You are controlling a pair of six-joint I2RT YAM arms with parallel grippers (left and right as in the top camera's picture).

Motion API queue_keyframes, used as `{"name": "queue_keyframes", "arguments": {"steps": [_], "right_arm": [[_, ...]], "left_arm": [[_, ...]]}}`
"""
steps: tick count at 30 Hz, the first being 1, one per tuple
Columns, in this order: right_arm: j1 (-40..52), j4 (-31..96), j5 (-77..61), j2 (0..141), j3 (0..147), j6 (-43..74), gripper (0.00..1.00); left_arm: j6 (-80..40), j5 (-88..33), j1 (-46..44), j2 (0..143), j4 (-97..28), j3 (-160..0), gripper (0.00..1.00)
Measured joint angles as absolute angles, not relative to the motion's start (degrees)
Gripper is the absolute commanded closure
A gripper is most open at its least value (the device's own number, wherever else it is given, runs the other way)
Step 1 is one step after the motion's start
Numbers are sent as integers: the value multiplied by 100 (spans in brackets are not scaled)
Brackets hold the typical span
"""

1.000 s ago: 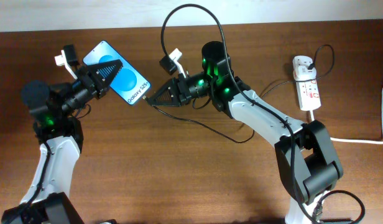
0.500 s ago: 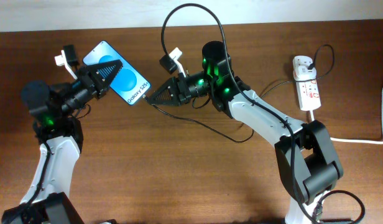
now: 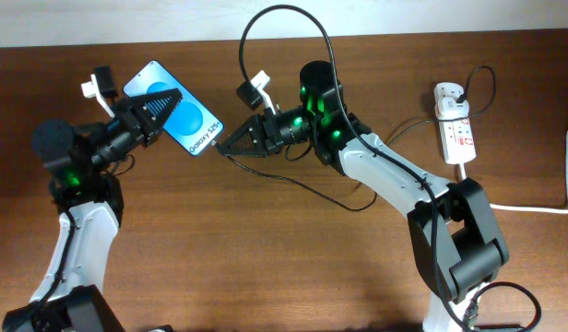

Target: Plug charger to phone and switch on socket

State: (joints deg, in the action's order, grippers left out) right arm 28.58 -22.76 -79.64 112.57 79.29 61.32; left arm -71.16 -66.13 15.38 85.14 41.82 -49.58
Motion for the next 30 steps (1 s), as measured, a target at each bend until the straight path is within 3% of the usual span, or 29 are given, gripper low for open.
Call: {"name": "queue_keyframes", "arguments": {"steps": [30], "right_arm": [[2851,-2617,-8071,11257,7929,6180,96]], "left_arm": [[-6969,-6617,1393,8514,4180,-4958,100]]}}
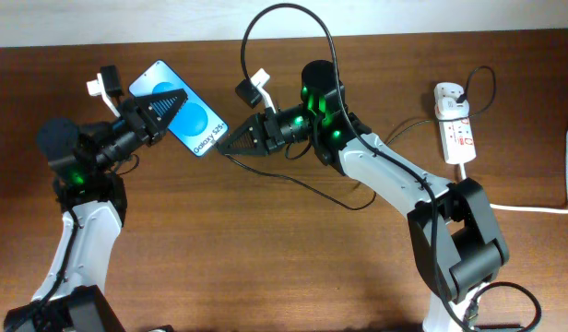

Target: Plug charger to phone and switch on socket

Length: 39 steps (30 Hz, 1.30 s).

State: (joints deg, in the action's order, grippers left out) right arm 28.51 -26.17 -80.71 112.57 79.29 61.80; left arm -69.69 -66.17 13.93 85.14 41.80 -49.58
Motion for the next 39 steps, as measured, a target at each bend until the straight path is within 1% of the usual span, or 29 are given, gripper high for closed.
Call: {"name": "queue_keyframes", "arguments": {"steps": [13,31,39], "right_arm": [[2847,-2569,-8261,11257,7929,6182,96],[2770,-2364,-7647,11257,7929,6171,96],[2759,-2364,-7754,11257,7929,6152,96]], "left_arm": [[-7037,-6440,1509,8514,4180,-4958,100],[-7116,-6427,1518,8514,4180,-4958,100],[-7120,-6423,1518,8514,4180,-4958,100]]}}
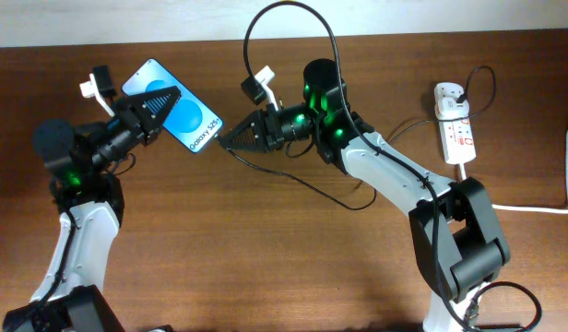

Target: Plug charger to phone and switch on socket

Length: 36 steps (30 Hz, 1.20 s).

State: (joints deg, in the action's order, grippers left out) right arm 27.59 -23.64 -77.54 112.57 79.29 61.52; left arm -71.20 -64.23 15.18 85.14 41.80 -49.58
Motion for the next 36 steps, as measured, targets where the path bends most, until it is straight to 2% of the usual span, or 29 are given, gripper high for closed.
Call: {"name": "queue_keyframes", "arguments": {"steps": [36], "right_arm": [[2893,-2495,-7594,11257,7929,6123,96]], "left_arm": [[-7161,-6466,1529,8514,4180,-4958,100]]}}
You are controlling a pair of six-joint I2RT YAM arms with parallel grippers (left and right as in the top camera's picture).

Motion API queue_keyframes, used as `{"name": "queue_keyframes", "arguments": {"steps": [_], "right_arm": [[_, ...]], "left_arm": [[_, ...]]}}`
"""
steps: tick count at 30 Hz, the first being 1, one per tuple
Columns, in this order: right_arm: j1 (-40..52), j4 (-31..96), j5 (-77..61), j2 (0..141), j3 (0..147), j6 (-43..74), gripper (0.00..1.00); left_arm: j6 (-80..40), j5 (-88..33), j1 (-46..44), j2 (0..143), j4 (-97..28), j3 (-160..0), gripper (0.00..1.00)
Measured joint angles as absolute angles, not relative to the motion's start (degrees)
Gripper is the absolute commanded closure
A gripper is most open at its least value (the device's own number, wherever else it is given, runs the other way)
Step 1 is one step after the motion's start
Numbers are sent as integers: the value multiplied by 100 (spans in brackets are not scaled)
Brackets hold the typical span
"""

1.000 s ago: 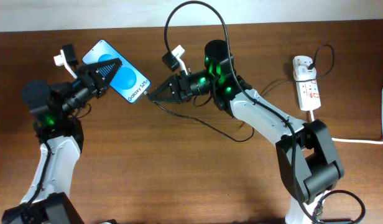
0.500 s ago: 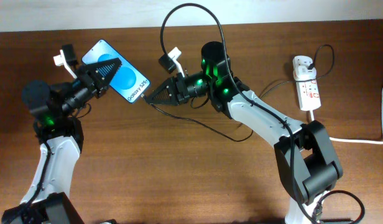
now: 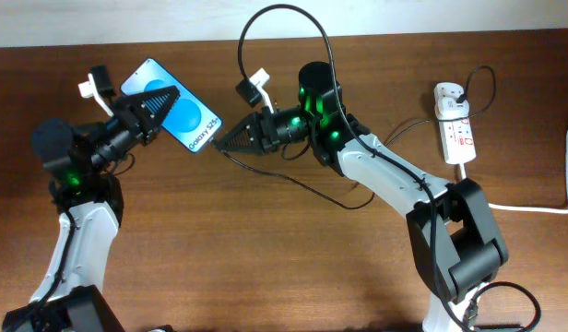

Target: Plug charger to phone and switch on socket

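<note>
The blue phone (image 3: 194,123), screen up with "Galaxy S25+" on it, is held tilted above the table by my left gripper (image 3: 170,95), which is shut on it. My right gripper (image 3: 221,146) points at the phone's lower end, its tip just right of that end, shut on the black charger cable's plug; the plug itself is too small to make out. The black cable (image 3: 293,180) trails from the gripper across the table toward the white socket strip (image 3: 455,134) at the far right, which has a white adapter (image 3: 449,95) plugged into it.
A second black cable loops high over the right arm (image 3: 284,14). A white lead (image 3: 542,208) runs from the strip off the right edge. Brown wooden table (image 3: 266,267) with a white wall strip at the back.
My right gripper has shifted slightly left and down, its tip now a little closer to the phone's lower end. The phone and left gripper stay where they were.
All along my left gripper held the phone tilted up and my right gripper held the cable end near the phone's lower end. The phone shifted slightly right, then back left. The right gripper has made small moves around the phone's bottom edge.
</note>
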State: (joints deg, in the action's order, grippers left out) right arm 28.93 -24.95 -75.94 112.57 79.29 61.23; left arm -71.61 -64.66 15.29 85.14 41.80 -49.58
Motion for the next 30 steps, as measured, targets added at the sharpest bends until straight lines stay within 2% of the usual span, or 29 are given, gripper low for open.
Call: {"name": "queue_keyframes", "arguments": {"steps": [5,9,30], "right_arm": [[2893,-2552,-7620,11260,7929,6125,96],[2893,-1981,-7760,11262,7929,6012,96],[2856,-2272,-7802,11262,7929,5806,96]], "left_arm": [[-7183,-6488,1529,8514,4187,-4958,100],[-7159,-6423,1527,8514,4180,-4958,100],[-6960,-6403,1527,8514,4178,-4958,100]]}}
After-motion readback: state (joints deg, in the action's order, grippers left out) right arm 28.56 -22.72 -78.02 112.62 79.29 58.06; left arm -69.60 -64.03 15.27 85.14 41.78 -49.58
